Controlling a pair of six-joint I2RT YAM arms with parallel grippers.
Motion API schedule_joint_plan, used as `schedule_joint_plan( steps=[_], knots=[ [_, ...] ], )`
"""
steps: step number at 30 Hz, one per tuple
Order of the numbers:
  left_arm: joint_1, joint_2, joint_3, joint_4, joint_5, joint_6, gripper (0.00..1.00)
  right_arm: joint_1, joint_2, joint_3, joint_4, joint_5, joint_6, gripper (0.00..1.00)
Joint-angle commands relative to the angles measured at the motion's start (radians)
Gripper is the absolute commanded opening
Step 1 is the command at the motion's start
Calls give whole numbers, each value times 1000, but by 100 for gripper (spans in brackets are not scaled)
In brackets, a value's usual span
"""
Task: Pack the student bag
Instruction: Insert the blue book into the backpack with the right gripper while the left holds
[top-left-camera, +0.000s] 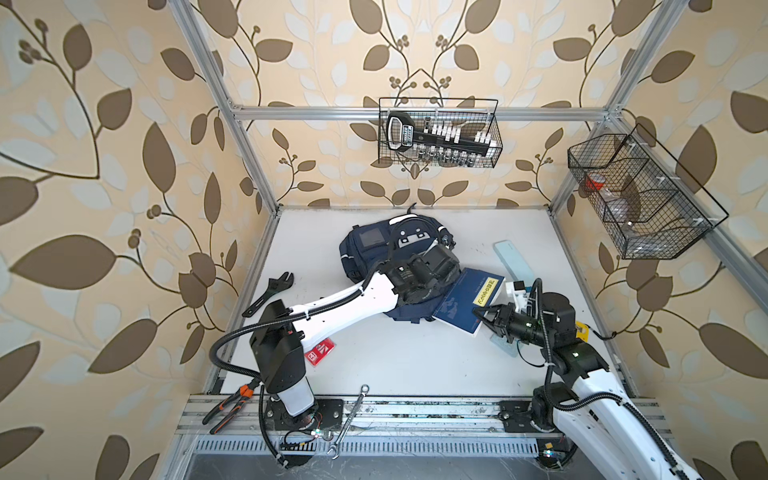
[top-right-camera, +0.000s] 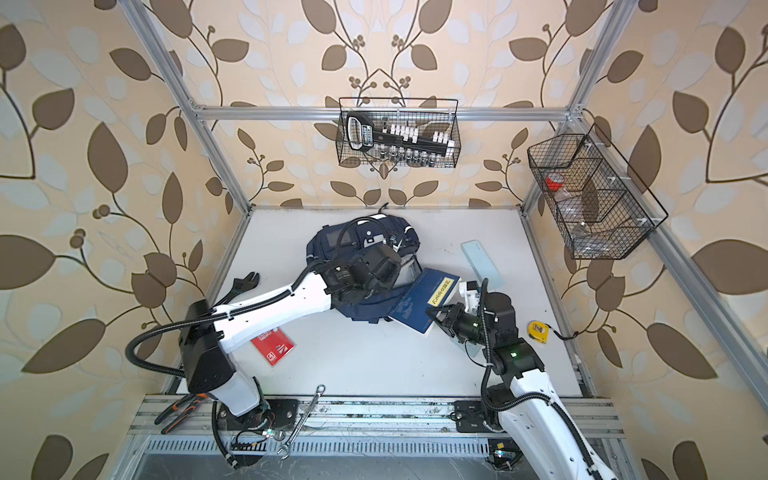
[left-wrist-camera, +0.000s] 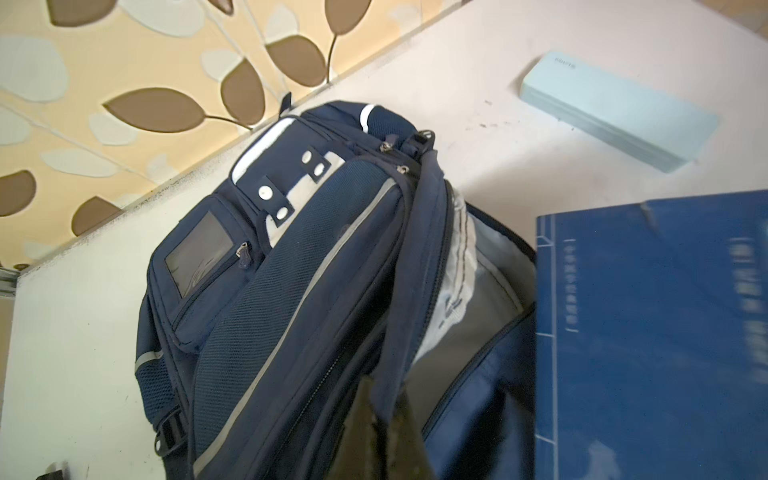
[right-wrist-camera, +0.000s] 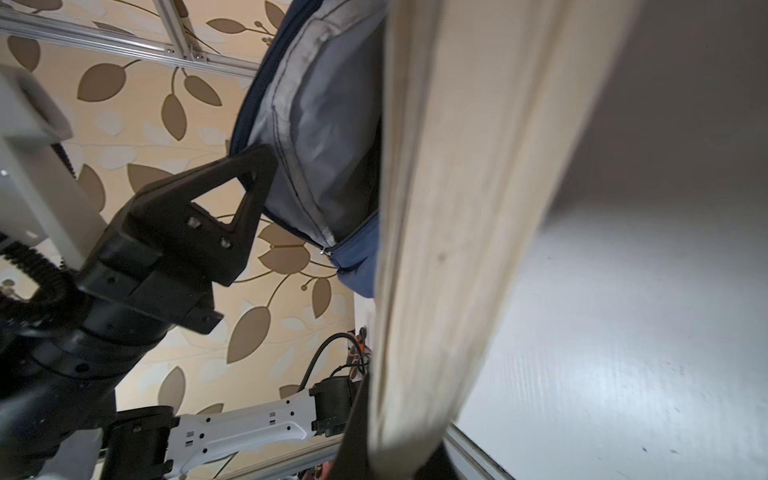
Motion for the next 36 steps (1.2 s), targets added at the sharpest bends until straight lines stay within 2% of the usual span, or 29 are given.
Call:
schedule_joint_plan(
  steps=[1, 5, 8, 13, 18, 20, 24, 28, 32, 36],
  knots=[
    [-6, -82, -3, 123, 79, -39, 0, 42, 79, -19, 258, -30, 98, 0],
    [-7, -126, -52, 188, 163, -64, 0, 145, 217, 18, 413, 65, 136, 0],
    [-7, -123, -42, 163, 214, -79, 0, 199, 345, 65, 492, 126, 155, 0],
    [-7, -146, -31, 165, 287, -125, 0, 235, 552, 97, 696, 227, 191, 0],
    [-7, -139, -3, 176, 378, -186, 0, 287, 791, 215, 857, 257, 212, 0],
    [-7, -124, 12, 161, 383, -192, 0, 308, 858, 248, 925, 263, 233, 0],
    [-4, -126, -15, 135, 278, -207, 0, 297, 858, 201, 998, 278, 243, 0],
    [17, -135, -43, 96, 210, -221, 0, 218, 732, 72, 951, 274, 201, 0],
    [49, -136, -69, 109, 256, -262, 0, 178, 618, -28, 931, 270, 169, 0],
    [51, -123, -62, 153, 346, -289, 0, 220, 659, 16, 877, 299, 144, 0]
  ],
)
